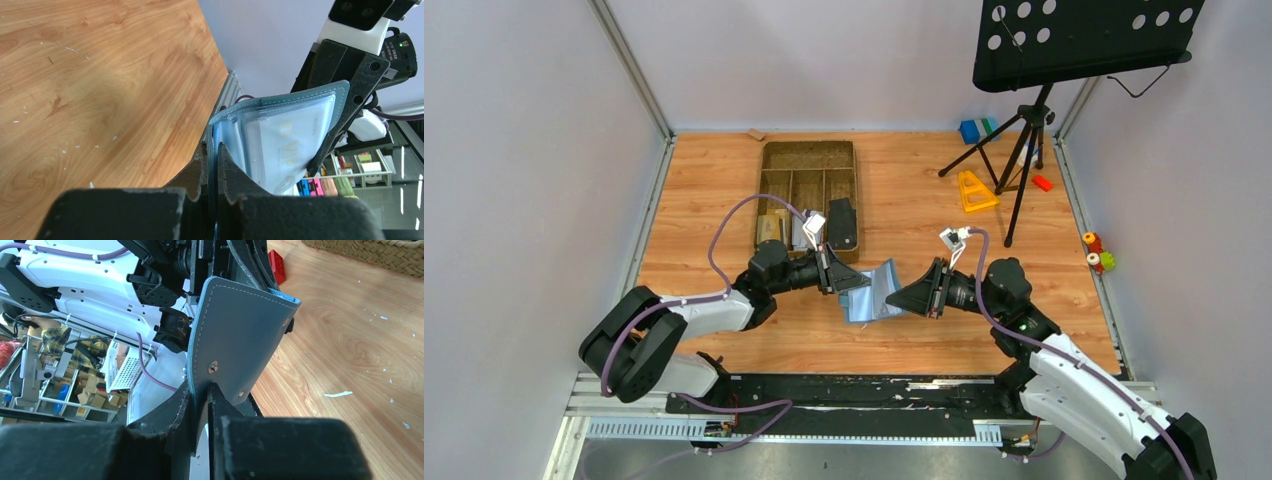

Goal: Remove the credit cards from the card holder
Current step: Remove the credit card from the card holder.

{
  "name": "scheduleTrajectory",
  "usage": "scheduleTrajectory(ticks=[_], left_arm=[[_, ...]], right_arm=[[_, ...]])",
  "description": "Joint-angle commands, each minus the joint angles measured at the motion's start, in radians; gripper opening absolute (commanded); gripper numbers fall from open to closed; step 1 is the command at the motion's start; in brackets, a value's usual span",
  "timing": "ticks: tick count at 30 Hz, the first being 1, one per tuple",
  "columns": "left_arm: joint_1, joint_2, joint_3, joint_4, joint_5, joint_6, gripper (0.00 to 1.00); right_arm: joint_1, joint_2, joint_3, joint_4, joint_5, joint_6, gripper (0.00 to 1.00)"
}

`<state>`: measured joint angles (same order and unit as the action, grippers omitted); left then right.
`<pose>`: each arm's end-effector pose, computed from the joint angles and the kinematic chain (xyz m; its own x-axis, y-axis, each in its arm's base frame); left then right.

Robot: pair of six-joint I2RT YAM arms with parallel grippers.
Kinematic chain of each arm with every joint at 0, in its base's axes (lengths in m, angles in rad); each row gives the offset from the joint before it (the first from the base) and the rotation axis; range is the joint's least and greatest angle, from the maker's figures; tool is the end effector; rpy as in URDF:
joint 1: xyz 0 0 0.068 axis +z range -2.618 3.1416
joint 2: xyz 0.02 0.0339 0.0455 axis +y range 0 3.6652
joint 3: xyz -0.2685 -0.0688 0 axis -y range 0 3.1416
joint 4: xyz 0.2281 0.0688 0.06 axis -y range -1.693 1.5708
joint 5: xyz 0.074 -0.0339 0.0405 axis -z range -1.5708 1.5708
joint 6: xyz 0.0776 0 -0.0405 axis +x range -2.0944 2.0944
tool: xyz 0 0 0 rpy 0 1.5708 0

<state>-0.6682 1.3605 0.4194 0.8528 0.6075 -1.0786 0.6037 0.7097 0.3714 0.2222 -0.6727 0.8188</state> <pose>0.1954 -0.2107 0.2149 -0.8744 -0.2317 -0.4264 0.3903 0.1862 -0.9017 0.1250 0.1449 0.2537 -0.7615 0.1687 -0.6258 -0.5817 0.2479 0.7747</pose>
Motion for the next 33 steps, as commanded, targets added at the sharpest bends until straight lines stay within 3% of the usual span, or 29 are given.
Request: scheduleTrajectory(ticks=[1,6,10,16,26,33], left_arm=[[-0.023,-0.009,0.05,0.024,-0.015,0.026,0.0],[-0.028,-0.011,0.059,0.02,-0.015,0.027,0.0],[-0.033,-0.016,0.062,0.013,-0.017,0.028,0.0],[-0.033,-0.049,0.061,-0.024,-0.028,0.043,0.0],[-0.033,-0.063,0.058,-0.043,-0.034,0.053,0.0],[-0.034,-0.079,0.053,-0.058,-0.038,0.059,0.0]], right_arm=[[0.027,-0.036,0.033,0.039,-0.036,-0.014,0.05],[0.027,-0.033,0.032,0.07,-0.064,0.002,0.1],[0.027,-0.032,0.03,0.077,-0.072,0.005,0.21],[0.027,-0.041,0.04,0.002,-0.021,-0.022,0.11],[0.027,-0.033,0.006,0.094,-0.056,0.032,0.22],[0.028,-0.035,-0.01,0.111,-0.044,0.057,0.11]])
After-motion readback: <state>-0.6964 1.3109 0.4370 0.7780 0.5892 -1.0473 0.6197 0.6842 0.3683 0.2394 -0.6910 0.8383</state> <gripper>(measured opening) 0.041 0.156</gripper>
